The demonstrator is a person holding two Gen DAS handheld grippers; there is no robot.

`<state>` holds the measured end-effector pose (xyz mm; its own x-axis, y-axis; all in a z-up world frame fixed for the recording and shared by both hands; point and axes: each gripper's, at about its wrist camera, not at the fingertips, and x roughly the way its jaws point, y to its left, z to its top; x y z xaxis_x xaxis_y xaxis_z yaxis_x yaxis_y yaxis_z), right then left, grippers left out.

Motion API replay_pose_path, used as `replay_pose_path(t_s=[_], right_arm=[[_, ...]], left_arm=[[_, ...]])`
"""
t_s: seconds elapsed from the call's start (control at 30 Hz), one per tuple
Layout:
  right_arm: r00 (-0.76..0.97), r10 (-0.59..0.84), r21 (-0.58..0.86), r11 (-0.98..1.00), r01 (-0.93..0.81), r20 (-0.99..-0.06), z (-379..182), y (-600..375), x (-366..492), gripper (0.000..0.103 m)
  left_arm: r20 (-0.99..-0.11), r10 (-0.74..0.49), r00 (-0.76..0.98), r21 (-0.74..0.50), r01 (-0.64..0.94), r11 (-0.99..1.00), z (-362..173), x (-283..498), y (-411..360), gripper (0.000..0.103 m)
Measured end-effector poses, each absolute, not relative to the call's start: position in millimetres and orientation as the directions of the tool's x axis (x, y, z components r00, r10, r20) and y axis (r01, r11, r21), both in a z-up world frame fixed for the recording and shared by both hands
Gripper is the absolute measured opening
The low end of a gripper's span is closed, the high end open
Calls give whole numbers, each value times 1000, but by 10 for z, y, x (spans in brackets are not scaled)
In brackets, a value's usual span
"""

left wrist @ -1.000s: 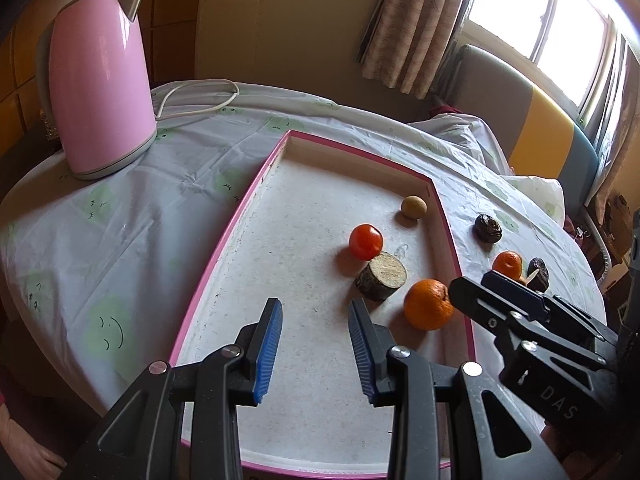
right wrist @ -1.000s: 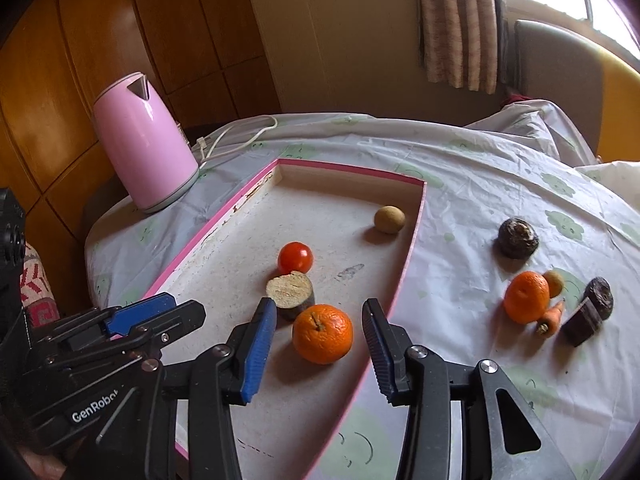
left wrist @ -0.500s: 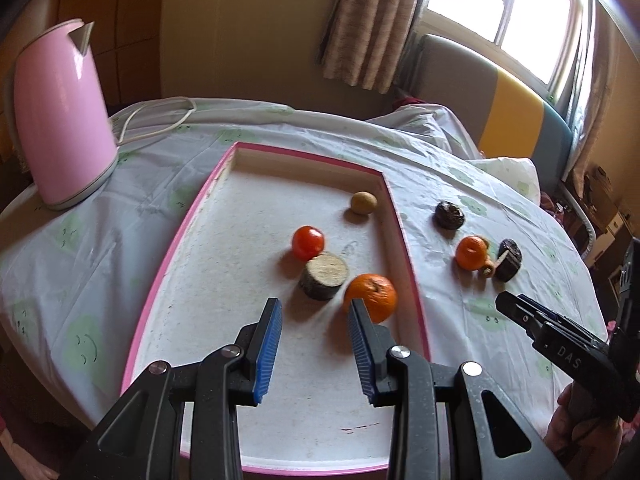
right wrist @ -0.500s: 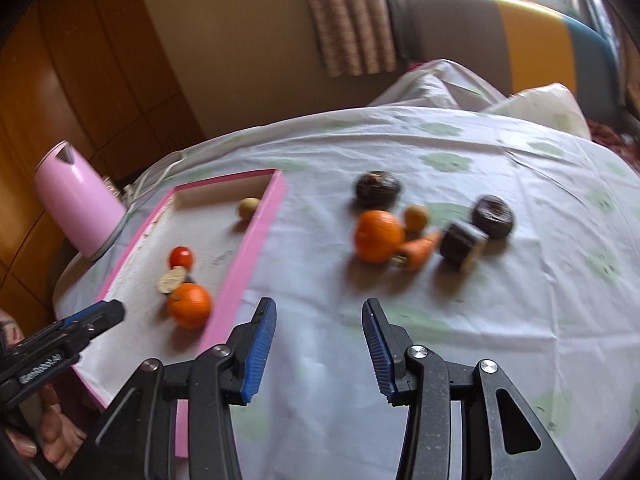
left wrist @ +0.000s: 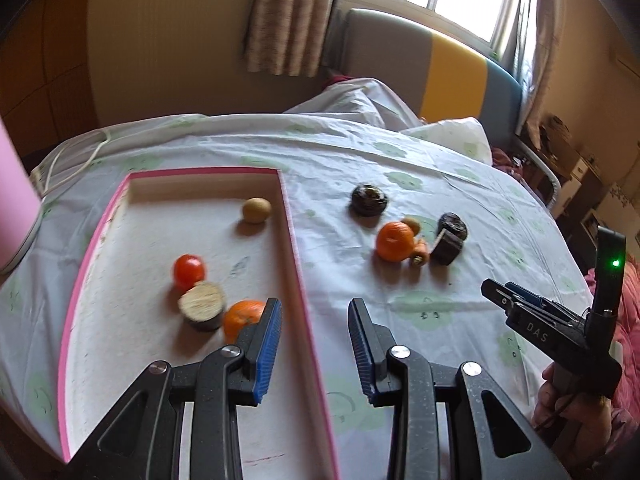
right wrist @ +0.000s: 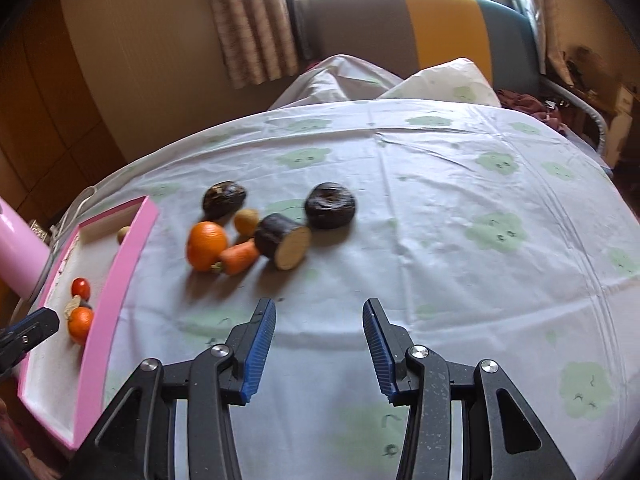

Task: Organize fruits
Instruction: 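Grasp the second orange with the left gripper and lift it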

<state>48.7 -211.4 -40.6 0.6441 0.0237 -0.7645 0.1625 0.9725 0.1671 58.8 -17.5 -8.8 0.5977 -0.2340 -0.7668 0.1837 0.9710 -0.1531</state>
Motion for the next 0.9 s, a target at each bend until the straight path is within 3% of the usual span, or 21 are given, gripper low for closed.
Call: replay_pose_path(t_s=[0.33, 0.8, 0.9], right_arm=[[643, -19, 136, 972, 192, -765, -428, -2263, 545, 46], [646, -25, 140, 969, 203, -763, -454, -2443, 697, 46], [643, -26, 139, 969, 205, -765, -475, -2466, 707, 46]], left_arm=[[-777, -344, 527, -230, 271, 935, -122, 1061, -665, 34], [-806, -348, 479, -253, 253, 934, -384, 1533, -958, 36], [-801, -371, 469, -280, 255, 926, -430, 1589, -987, 42]])
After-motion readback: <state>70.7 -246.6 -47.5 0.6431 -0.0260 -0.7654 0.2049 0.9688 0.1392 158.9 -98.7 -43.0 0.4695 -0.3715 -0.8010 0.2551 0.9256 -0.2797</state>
